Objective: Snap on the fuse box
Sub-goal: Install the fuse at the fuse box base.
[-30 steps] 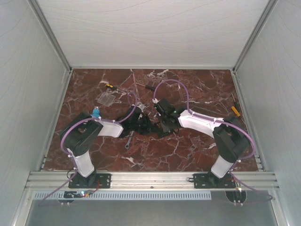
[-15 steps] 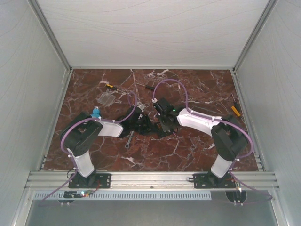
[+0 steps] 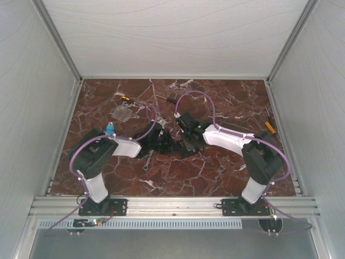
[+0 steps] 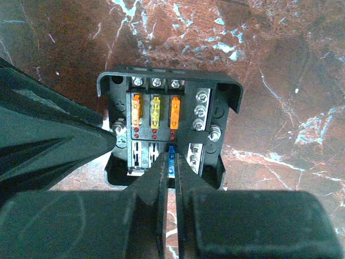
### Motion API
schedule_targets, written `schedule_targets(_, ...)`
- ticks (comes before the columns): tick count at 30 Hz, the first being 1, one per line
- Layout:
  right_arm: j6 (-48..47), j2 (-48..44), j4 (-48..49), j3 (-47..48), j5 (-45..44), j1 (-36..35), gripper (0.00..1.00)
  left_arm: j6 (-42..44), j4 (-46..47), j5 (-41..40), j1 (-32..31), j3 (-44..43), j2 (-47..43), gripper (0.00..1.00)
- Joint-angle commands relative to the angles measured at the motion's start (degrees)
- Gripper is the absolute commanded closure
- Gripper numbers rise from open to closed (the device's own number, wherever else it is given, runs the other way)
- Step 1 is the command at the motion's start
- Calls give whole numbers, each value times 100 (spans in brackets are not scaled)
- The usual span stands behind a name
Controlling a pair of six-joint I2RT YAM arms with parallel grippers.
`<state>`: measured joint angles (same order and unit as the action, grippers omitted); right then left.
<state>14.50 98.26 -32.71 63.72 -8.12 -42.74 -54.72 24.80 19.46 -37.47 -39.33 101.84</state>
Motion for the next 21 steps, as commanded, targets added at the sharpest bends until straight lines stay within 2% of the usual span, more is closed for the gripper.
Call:
schedule_targets(1,62,379,-669,-554,18,-26,100,-4,-44,-79,21,-2,4,75)
schedule_targets(12,-115,1060,-413,14,-114,11,100,5,-63,-101,21,-11,4,75)
schedule_targets(18,-147,485,-310,37,51,-84,100,14,-80,-100,21,-14,-7,76)
schedule_targets(21,-177,144,-357,155,314,-115,84,21,-80,-106,21,-23,-19,76)
